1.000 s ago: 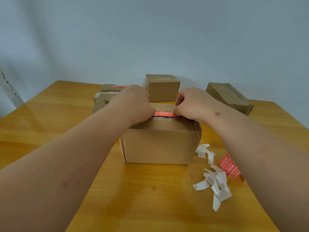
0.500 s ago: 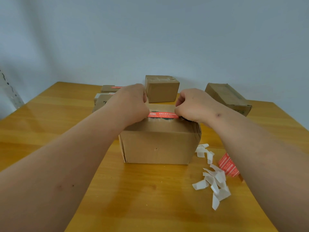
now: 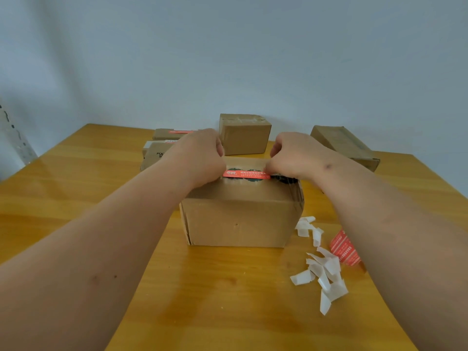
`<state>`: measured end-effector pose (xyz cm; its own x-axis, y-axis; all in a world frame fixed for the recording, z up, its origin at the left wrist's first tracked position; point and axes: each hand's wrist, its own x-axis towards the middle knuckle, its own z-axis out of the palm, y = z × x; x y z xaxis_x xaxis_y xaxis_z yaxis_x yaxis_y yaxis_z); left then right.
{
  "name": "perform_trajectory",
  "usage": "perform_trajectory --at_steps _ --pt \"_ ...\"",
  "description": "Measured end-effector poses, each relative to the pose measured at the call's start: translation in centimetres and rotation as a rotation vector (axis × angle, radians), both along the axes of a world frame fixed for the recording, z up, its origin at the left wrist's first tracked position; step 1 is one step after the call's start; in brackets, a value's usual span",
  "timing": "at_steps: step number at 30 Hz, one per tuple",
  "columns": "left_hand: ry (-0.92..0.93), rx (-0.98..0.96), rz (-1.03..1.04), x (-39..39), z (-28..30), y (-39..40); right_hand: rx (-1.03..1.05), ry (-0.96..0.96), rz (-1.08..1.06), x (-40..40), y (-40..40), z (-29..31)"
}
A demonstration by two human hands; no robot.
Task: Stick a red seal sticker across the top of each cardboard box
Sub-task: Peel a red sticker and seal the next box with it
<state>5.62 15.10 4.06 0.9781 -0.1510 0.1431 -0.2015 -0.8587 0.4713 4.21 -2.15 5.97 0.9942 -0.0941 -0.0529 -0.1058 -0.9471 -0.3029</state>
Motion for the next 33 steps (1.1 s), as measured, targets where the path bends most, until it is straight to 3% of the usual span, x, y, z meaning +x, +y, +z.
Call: perform_trajectory --at_steps 17,22,29,33 --pt "-0.011 -0.025 -0.034 -0.8 -0.3 0.4 0.133 0.025 0.009 -2.0 -0.7 0.4" --pt "-0.014 0.115 -0.003 -1.7 -0.1 -0.7 0.037 0.013 -0.028 -1.5 0.3 -0.5" --pt "-0.004 -0.102 0.005 -0.8 -0.7 0.6 0.152 -0.008 -0.001 -1.5 -1.0 -0.7" --pt "-0.037 -0.035 0.024 -0.5 -0.8 0.1 0.087 -0.047 -0.041 -0.8 -0.6 -1.3"
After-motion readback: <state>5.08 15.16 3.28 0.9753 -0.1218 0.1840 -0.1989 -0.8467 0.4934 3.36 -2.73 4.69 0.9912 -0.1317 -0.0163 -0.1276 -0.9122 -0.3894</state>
